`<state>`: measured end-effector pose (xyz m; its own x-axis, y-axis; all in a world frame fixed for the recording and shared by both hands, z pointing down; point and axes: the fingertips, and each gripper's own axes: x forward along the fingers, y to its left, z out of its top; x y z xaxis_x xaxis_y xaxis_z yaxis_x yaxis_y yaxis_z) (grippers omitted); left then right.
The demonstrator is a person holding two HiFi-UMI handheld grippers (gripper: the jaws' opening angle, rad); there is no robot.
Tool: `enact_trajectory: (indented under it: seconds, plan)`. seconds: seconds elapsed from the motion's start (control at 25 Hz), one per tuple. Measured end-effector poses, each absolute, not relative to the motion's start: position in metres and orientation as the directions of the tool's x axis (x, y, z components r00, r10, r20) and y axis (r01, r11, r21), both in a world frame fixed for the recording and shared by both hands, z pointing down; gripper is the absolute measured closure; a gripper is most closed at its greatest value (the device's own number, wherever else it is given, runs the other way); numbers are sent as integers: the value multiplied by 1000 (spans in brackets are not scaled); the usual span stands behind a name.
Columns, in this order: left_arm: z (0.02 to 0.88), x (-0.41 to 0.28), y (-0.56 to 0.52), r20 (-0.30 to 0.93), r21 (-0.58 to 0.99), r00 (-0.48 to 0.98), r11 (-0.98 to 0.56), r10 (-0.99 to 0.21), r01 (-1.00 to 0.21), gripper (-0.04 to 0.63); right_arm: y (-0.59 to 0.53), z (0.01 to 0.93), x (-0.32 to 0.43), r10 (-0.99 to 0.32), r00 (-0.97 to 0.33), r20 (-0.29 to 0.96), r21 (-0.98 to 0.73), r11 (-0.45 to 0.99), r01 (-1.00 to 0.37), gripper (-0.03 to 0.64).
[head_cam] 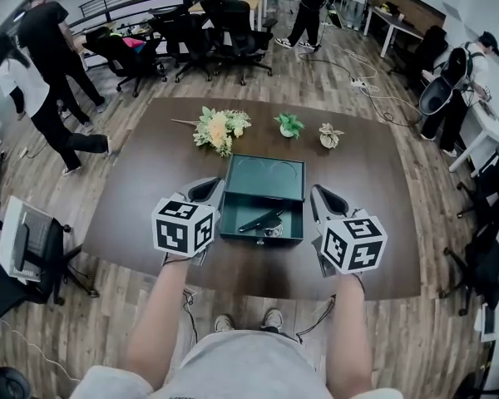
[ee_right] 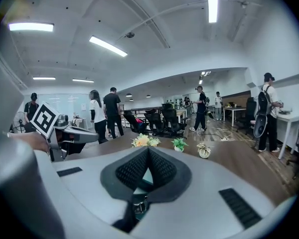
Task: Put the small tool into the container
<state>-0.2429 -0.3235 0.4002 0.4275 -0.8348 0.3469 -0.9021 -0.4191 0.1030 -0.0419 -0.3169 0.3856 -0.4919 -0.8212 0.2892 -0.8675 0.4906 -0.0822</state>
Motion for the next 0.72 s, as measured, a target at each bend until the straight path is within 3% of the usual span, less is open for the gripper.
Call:
enact_trajectory:
  seconds: [0.72]
  plan:
    - [410, -234, -324, 358, 144, 454, -432, -816, -890, 598, -318, 394, -37, -818, -486, 306, -84, 485, -870, 614]
